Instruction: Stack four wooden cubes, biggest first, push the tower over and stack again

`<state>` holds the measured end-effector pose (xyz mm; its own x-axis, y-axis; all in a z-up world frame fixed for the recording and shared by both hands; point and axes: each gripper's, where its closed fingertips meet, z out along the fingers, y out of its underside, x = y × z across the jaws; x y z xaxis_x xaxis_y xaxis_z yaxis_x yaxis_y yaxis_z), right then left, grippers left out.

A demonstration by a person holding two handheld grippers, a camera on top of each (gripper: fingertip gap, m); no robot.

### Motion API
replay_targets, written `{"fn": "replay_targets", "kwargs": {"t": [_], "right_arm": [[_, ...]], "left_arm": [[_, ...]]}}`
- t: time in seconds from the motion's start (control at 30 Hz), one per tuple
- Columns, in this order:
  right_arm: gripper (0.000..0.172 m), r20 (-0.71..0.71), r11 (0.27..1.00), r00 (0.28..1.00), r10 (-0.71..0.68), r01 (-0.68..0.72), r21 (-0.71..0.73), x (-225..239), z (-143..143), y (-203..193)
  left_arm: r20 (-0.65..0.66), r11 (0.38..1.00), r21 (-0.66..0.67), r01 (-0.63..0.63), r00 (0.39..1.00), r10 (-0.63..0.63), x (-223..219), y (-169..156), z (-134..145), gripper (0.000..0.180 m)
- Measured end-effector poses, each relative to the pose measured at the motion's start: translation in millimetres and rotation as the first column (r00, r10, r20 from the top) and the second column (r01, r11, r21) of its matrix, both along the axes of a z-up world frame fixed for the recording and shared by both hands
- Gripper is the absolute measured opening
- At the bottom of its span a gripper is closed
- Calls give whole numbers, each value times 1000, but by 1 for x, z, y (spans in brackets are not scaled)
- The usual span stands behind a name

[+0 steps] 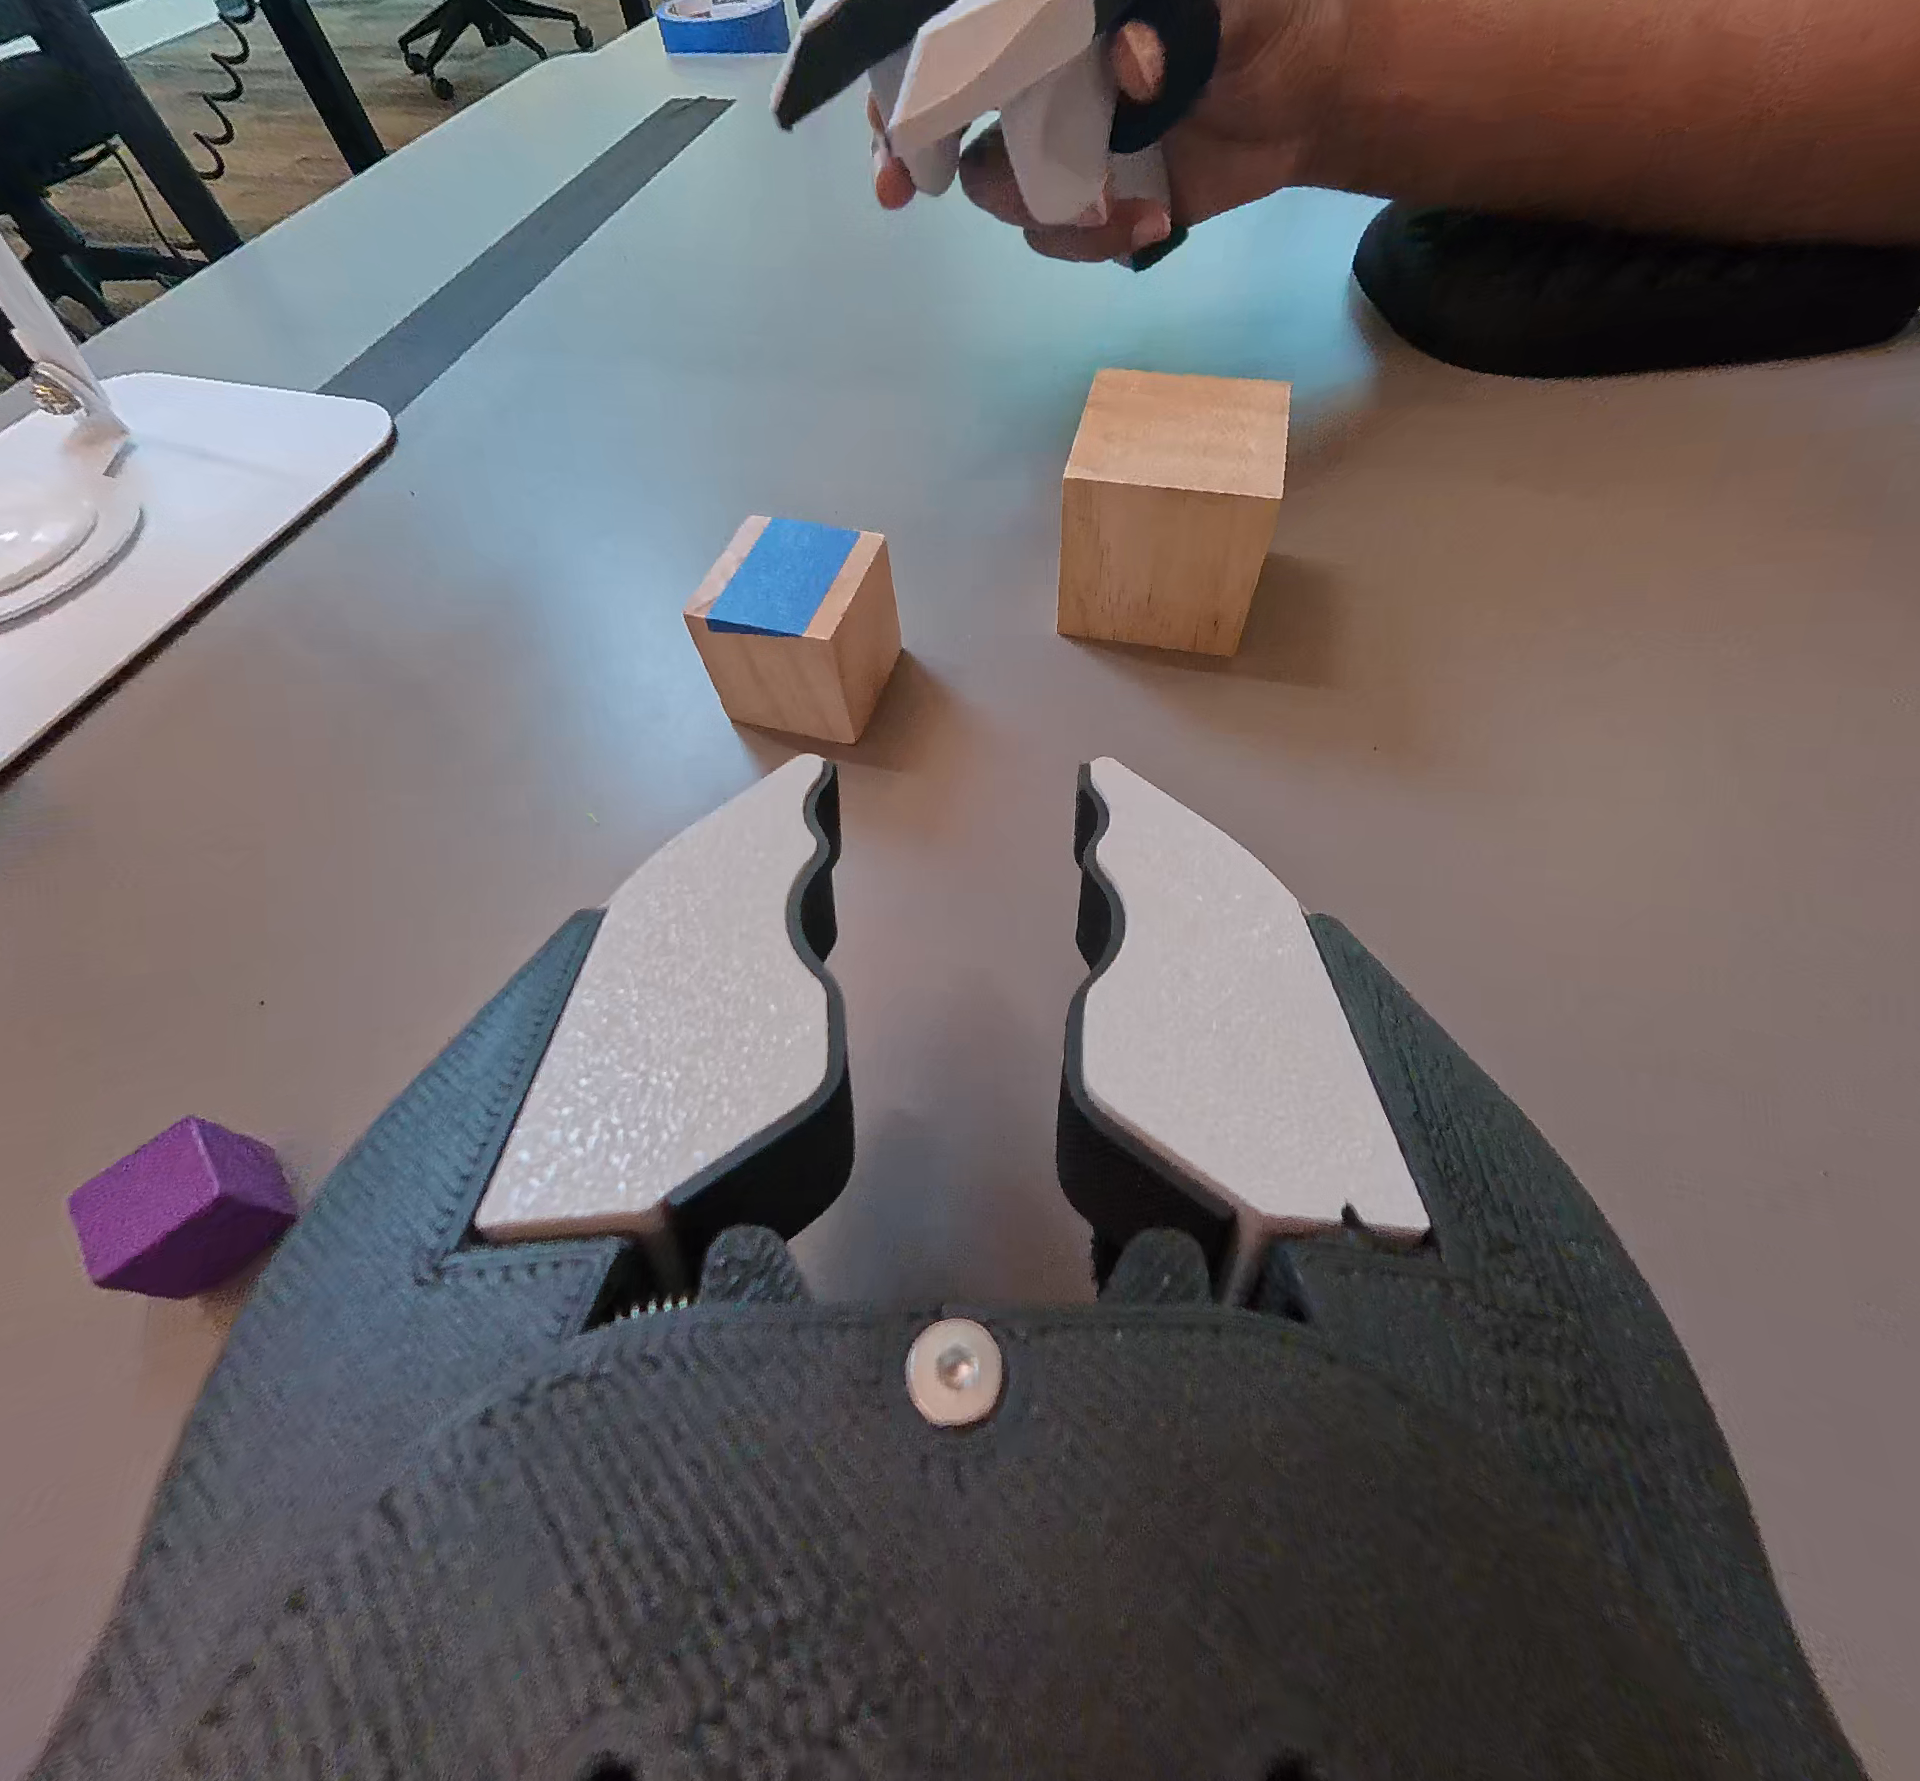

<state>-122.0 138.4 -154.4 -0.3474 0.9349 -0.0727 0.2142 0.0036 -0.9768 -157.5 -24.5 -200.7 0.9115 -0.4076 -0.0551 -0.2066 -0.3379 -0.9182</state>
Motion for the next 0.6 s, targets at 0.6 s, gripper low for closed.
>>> {"fn": "replay_targets", "kwargs": {"t": [0.6], "right_arm": [[51, 18, 993, 997, 68, -70, 91, 45, 10, 4]], "left_arm": [[8, 998, 61, 4, 1000, -5, 15, 8, 13, 61]]}}
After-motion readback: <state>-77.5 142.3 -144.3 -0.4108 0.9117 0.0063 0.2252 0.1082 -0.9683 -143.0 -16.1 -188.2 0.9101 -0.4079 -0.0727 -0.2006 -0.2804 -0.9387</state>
